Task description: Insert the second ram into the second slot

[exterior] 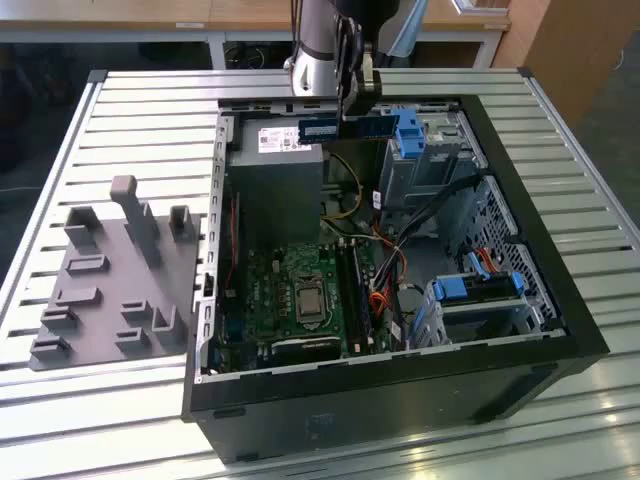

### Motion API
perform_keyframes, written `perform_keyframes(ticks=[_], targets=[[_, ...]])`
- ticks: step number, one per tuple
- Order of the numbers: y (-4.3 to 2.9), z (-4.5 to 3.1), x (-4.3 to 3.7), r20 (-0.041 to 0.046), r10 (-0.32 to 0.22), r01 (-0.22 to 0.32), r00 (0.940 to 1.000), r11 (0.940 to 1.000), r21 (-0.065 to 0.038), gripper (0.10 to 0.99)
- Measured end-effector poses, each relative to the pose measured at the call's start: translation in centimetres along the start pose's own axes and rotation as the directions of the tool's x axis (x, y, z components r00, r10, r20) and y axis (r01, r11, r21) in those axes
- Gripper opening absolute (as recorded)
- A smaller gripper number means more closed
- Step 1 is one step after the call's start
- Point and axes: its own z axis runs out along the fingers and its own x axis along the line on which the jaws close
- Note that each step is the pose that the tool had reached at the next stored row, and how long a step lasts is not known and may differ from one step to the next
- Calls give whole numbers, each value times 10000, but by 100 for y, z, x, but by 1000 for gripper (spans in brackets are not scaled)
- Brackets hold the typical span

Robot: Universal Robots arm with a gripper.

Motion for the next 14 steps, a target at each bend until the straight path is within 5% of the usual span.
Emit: perform_keyframes(ticks=[14], targets=[[1,0,24,0,0,0,10000,10000,0,141]])
